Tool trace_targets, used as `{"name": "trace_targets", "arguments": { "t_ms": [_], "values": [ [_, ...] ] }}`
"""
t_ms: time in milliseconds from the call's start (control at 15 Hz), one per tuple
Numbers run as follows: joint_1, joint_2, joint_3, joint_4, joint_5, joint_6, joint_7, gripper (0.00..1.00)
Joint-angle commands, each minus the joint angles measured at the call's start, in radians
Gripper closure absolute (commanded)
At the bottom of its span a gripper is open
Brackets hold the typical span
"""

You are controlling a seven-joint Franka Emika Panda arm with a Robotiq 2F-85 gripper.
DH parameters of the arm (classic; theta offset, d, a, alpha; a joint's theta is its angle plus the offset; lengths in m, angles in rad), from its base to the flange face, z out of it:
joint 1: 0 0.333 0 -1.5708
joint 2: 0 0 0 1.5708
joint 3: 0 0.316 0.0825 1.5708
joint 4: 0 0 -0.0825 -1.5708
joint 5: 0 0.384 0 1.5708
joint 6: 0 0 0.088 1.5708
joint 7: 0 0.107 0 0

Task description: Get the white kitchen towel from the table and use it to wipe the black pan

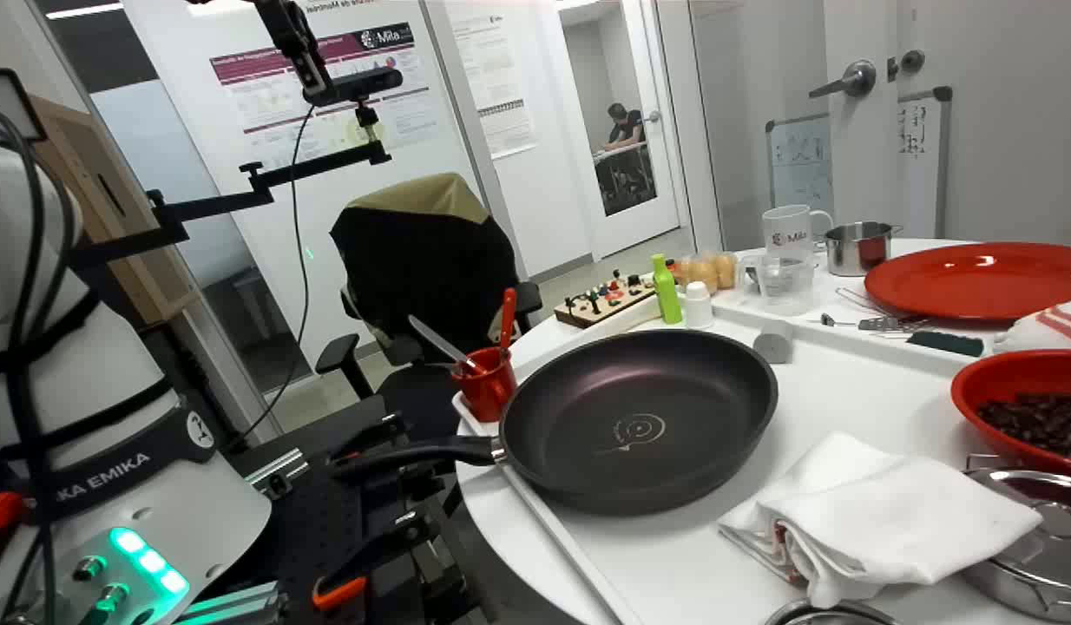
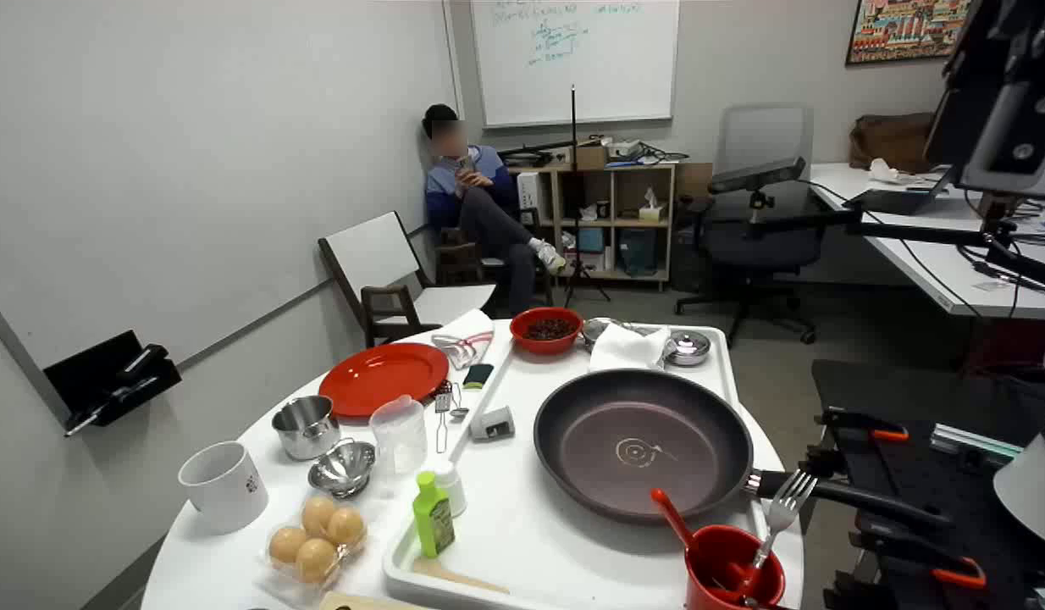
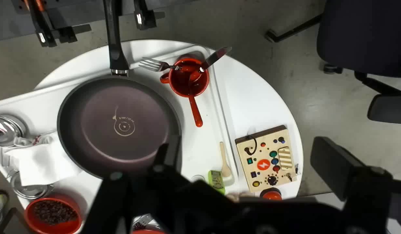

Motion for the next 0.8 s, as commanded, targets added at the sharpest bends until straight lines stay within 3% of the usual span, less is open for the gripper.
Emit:
{"name": "trace_targets", "arguments": {
  "t_ms": [0, 400, 733],
  "values": [
    [-0.008, -0.001, 0.004, 0.003, 0.004, -0.004, -0.005, 0.0],
    [-0.054, 0.061, -0.076, 0.048, -0.065, -0.021, -0.121, 0.0],
    [-0.1, 0.152, -0.191, 0.084, -0.194, 0.001, -0.334, 0.0]
  ]
}}
